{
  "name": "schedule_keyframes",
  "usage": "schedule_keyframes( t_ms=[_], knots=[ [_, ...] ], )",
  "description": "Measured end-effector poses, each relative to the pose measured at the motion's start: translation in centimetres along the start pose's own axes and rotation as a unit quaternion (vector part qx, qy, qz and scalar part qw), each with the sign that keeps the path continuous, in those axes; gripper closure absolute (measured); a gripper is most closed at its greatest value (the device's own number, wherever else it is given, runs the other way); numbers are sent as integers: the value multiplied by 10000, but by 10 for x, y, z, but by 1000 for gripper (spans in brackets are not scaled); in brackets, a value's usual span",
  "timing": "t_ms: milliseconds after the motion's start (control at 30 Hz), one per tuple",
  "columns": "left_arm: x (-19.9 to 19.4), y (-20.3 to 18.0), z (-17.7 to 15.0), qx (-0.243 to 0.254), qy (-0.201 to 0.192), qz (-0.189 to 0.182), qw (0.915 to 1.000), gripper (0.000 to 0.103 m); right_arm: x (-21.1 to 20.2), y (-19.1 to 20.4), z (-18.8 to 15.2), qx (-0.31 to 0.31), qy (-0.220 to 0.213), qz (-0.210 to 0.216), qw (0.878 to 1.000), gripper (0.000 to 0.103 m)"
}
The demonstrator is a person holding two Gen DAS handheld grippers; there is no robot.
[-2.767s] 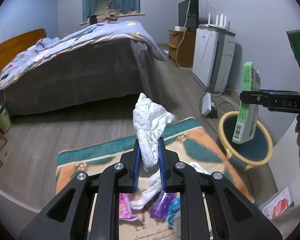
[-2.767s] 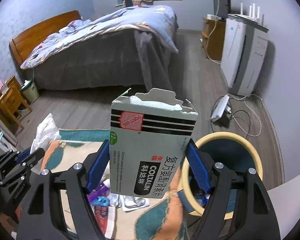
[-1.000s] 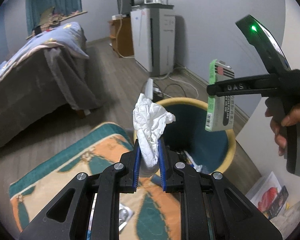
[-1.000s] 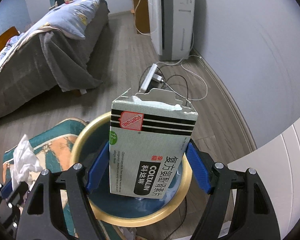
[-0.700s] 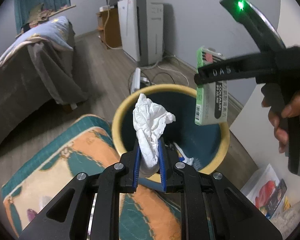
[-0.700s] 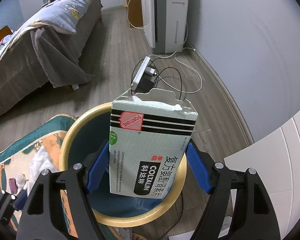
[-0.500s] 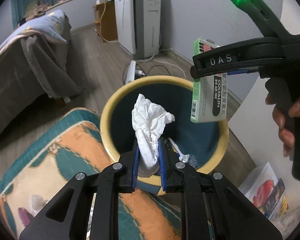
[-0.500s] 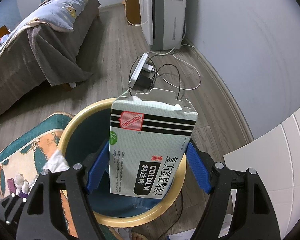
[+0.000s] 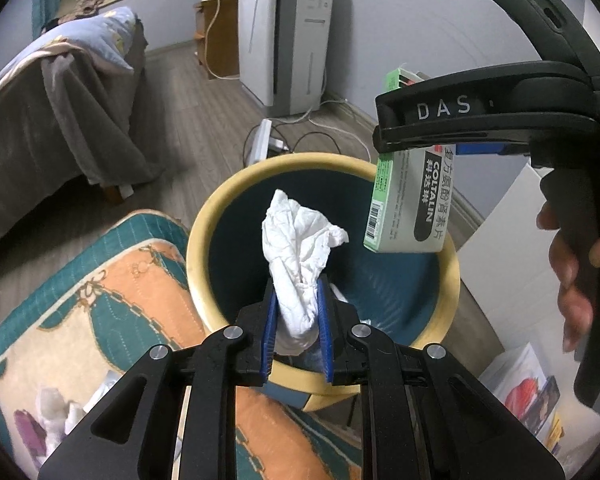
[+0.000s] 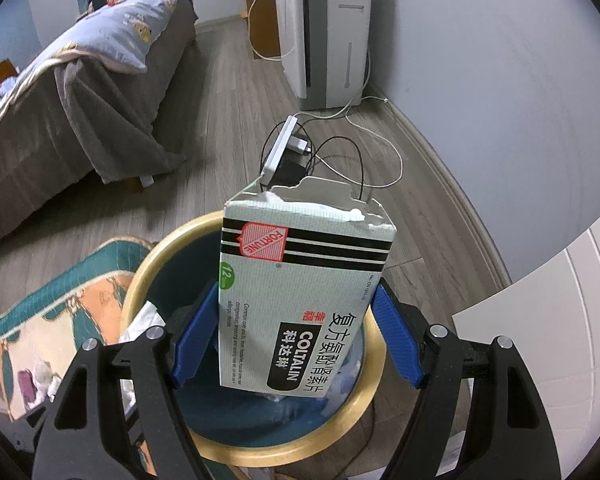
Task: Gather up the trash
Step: 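Hold the tissue and COLTALIN box over the bin and open both tools, then move both tools back over the trash on the cushion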
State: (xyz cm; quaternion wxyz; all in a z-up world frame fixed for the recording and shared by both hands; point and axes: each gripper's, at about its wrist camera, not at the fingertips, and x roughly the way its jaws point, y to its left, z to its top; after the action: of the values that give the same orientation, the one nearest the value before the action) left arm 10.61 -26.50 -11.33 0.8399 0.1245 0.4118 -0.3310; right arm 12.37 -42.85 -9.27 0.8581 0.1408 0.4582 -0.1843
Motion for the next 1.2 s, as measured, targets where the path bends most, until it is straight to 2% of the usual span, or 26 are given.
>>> schedule_keyframes(
  t_ms=[100, 167, 233, 267, 333, 500, 600, 700, 867, 1033, 1200],
  knots=[
    [-2, 2, 0, -10, -79, -10, 10000, 78, -2, 1, 1, 33, -52, 7, 10000, 27],
    [-3, 1, -1, -35, -100, -21, 9999, 73, -4, 2, 1, 28, -115, -19, 9999, 20],
    [-5, 1, -1, -43, -157, -26, 9999, 56, -5, 4, 2, 17, -144, -58, 9999, 16],
    [-7, 2, -1, -34, -192, -14, 9998, 51, -6, 4, 2, 23, -146, -66, 9999, 15],
    [-13, 1, 0, -4, -321, 76, 9995, 29, -8, 4, 3, 89, -142, -101, 9998, 7],
    [-40, 8, -2, 78, -675, 280, 9973, 11, -20, 1, 1, 545, -37, 57, 9985, 6],
    [-58, 17, -6, 90, -783, 394, 9961, 10, -32, 4, -3, 773, -47, 184, 9968, 6],
    [-80, 33, -12, -121, -894, 519, 9946, 8, -43, 16, -6, 737, -51, 313, 9968, 6],
    [-120, 69, -29, -603, -1044, 799, 9895, 7, -60, 48, -17, 330, -54, 271, 9991, 6],
    [-151, 102, -51, -811, -1036, 1218, 9838, 7, -76, 86, -27, 184, 1, 624, 9979, 6],
    [-181, 139, -82, -1224, -918, 1647, 9744, 7, -87, 144, -42, -564, -18, 718, 9958, 6]
  ],
)
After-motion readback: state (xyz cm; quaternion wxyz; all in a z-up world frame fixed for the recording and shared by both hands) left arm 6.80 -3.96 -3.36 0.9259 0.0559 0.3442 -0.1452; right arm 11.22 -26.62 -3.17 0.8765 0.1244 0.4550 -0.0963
